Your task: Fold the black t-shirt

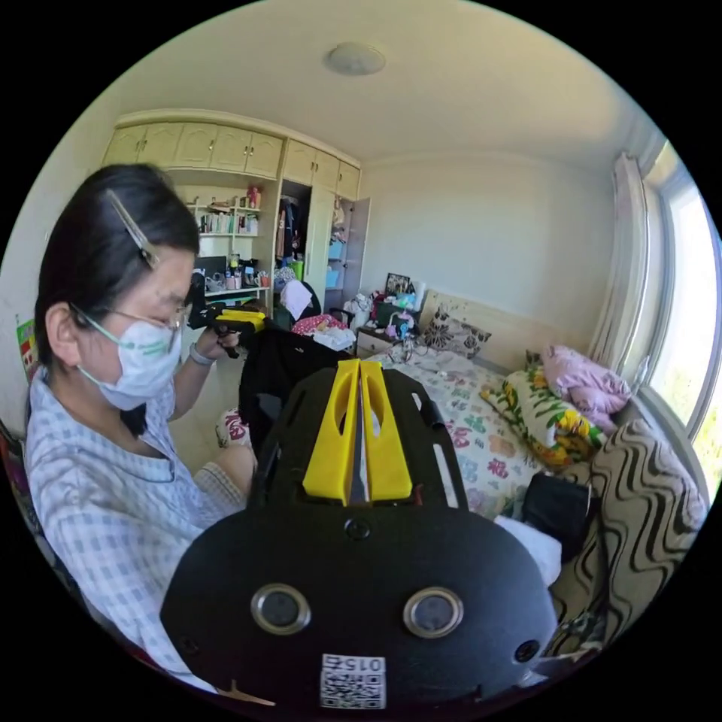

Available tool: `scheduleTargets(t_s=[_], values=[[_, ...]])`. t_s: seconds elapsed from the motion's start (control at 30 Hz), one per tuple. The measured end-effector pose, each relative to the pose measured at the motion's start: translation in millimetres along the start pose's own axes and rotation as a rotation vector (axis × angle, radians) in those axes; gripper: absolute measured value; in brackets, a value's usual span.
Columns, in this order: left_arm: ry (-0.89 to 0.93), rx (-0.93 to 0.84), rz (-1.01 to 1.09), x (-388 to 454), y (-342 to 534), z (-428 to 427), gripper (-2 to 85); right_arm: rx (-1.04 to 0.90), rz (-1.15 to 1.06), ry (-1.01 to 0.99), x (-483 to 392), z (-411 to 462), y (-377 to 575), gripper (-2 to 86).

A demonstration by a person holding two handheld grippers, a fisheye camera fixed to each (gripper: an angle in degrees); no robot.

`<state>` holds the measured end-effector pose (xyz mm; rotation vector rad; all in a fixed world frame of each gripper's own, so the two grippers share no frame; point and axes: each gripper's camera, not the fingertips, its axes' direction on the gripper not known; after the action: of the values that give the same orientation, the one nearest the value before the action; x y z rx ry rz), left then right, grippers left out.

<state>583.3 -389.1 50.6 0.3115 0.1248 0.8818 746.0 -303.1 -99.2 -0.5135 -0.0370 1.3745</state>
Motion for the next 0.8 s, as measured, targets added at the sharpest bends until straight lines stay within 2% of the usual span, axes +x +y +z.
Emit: scheduleTargets(t_s=[0.2, 0.27, 0.37, 0.4, 0.47, 0.5, 0.53, 0.57, 0.63, 0.7, 0.8], values=[[-0.111, -0.135, -0.012, -96, 14, 89, -0.2, -0.036, -0.089, 0.062, 104, 79, -50, -1.0], [-0.133, -0.221, -0.082, -155, 39, 161, -0.1, -0.067, -0.072, 0.089, 150, 122, -62, -1.0], [-0.263, -0.375, -0.16, -227, 99, 273, -0.1, -0.201, 0.027, 0.13, 249, 231, -77, -0.9], [-0.303, -0.422, -0.19, -240, 118, 296, -0.1, -0.266, 0.09, 0.105, 292, 284, -75, -0.8], [-0.333, -0.644, -0.338, -277, 204, 364, -0.2, -0.414, 0.281, -0.013, 360, 364, -52, -0.6], [-0.317, -0.672, -0.386, -281, 226, 371, -0.3, -0.495, 0.456, -0.137, 397, 406, -23, -0.3], [-0.232, -0.656, -0.468, -281, 268, 375, -0.1, -0.473, 0.559, -0.293, 417, 429, 10, 0.0], [-0.102, -0.616, -0.535, -272, 309, 371, 0.1, -0.44, 0.57, -0.365, 421, 434, 26, 0.2], [0.043, -0.633, -0.611, -248, 374, 360, 1.1, -0.404, 0.559, -0.558, 422, 439, 97, 2.2], [0.117, -0.731, -0.686, -217, 439, 345, 3.0, -0.503, 0.603, -0.586, 418, 437, 161, 4.9], [0.218, -0.85, -0.91, -166, 538, 309, 7.8, -0.685, 0.782, -0.557, 407, 418, 267, 7.5]])
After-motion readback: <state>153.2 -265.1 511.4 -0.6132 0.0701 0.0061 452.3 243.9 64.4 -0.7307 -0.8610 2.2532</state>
